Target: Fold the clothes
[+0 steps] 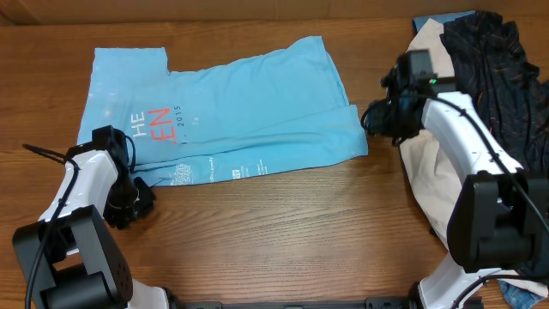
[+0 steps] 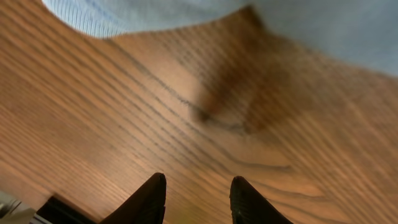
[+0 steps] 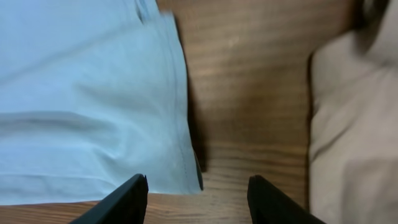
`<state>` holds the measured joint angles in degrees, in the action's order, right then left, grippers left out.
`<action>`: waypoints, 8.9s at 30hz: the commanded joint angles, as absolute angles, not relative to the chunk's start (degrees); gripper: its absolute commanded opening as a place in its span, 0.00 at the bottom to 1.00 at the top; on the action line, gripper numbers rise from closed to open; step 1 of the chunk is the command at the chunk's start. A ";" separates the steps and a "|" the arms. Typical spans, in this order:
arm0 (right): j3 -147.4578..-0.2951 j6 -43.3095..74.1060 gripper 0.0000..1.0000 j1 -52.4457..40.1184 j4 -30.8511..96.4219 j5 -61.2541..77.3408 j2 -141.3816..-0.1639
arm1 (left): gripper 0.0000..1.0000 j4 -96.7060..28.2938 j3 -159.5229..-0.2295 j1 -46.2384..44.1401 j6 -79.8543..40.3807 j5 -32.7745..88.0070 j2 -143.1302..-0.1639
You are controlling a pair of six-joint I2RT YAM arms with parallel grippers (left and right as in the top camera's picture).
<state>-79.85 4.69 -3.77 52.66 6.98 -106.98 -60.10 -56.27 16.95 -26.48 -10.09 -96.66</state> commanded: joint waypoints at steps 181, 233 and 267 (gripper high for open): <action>-73.67 16.01 0.66 3.09 60.64 2.66 -86.26 | 0.73 -55.94 -102.21 15.09 -8.97 11.14 -108.97; -73.63 7.18 0.57 2.61 29.69 8.99 -97.08 | 0.04 -69.73 -140.90 16.12 -5.34 14.66 -146.43; -93.19 0.71 0.29 0.25 6.72 15.35 -133.75 | 0.04 -79.05 -141.43 15.94 -5.34 11.94 -146.45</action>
